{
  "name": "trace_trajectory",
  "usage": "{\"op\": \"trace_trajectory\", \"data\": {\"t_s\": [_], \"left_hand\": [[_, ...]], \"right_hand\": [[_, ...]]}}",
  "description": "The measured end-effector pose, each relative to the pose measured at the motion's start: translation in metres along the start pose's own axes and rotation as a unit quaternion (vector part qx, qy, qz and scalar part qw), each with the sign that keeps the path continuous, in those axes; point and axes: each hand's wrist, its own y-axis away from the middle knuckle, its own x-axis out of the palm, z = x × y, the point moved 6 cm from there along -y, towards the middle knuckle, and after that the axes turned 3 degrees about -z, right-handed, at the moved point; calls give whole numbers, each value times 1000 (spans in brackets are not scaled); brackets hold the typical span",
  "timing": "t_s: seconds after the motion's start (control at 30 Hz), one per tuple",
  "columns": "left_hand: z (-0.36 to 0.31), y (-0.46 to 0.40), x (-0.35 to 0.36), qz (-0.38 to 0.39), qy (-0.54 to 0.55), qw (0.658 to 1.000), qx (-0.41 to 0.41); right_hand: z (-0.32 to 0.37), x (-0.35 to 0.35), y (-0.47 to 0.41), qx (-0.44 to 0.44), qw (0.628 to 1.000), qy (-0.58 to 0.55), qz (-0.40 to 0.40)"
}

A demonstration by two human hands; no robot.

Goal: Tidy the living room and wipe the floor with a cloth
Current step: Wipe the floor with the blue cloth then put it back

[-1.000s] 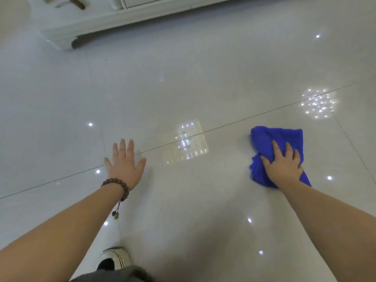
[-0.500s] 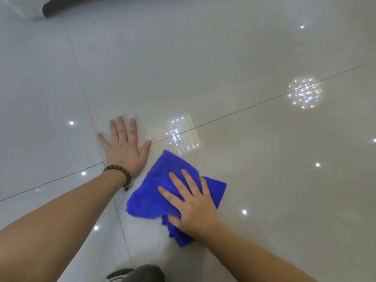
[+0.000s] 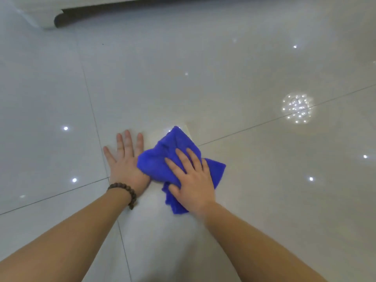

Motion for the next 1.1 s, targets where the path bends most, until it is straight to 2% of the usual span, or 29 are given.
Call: {"op": "trace_trajectory", "data": {"t_s": [0.07, 0.1, 0.13, 0.2, 0.23, 0.27, 0.3, 0.37, 0.43, 0.47, 0.53, 0.57, 0.6, 0.63, 0.67, 0.7, 0.73, 0.77, 0.8, 0.87, 0.93, 0.97, 1.03, 1.1], "left_hand": [[-2, -1, -4, -19, 15, 1000, 0], [-4, 0, -6, -22, 21, 1000, 2], [-5, 0, -7, -22, 24, 999, 3], [-5, 0, -7, -22, 23, 999, 2], [-5, 0, -6, -23, 21, 1000, 1], [-4, 0, -6, -24, 20, 1000, 0], [-4, 0, -6, -26, 21, 999, 1], [-4, -1, -6, -27, 24, 999, 2], [-1, -2, -6, -28, 41, 999, -6], [0, -1, -5, -29, 49, 998, -18], [3, 0, -4, -34, 52, 996, -57], [5, 1, -4, -33, 48, 995, -75], [8, 2, -3, -30, 44, 995, -88], [15, 2, -3, -27, 41, 994, -97], [25, 1, -4, -26, 37, 993, -108], [39, -1, -5, -25, 34, 991, -124], [53, -4, -6, -26, 32, 989, -142], [65, -5, -8, -25, 31, 987, -156], [72, -6, -8, -25, 28, 986, -163], [74, -7, -7, -26, 28, 986, -163], [72, -9, -5, -23, 43, 985, -167], [72, -9, -6, -20, 48, 984, -168], [74, -7, -6, -21, 47, 985, -164], [75, -4, -8, -18, 52, 985, -165]], "right_hand": [[-78, -20, -11, -15, 999, 34, -23], [-130, -31, -14, 39, 997, 58, -43], [-186, -43, -13, 135, 988, 59, -38], [-257, -72, -2, 367, 927, 22, -78], [-255, -75, -2, 452, 887, 6, -96], [-229, -68, -10, 474, 875, 1, -98], [-188, -57, -25, 427, 899, 5, -100], [-82, -27, -58, 244, 965, 18, -91], [-1, -1, -75, 71, 996, 12, -52], [10, 2, -82, 6, 1000, 4, -24], [-27, -6, -97, -73, 997, 28, -6], [-64, -15, -102, -62, 996, 51, -26], [-110, -26, -106, 10, 998, 52, -41], [-158, -38, -105, 118, 990, 50, -54], [-197, -51, -98, 241, 967, 33, -72], [-213, -58, -89, 348, 933, 14, -94], [-203, -55, -85, 413, 905, 6, -99], [-171, -47, -86, 423, 900, 4, -103], [-126, -35, -89, 377, 919, 7, -114], [-12, -2, -98, 198, 976, 17, -92], [75, 19, -96, 24, 999, -1, -44], [85, 21, -99, -26, 999, -5, -19], [39, 9, -113, -48, 998, 10, -29], [-54, -7, -127, 45, 995, 53, -72]]}}
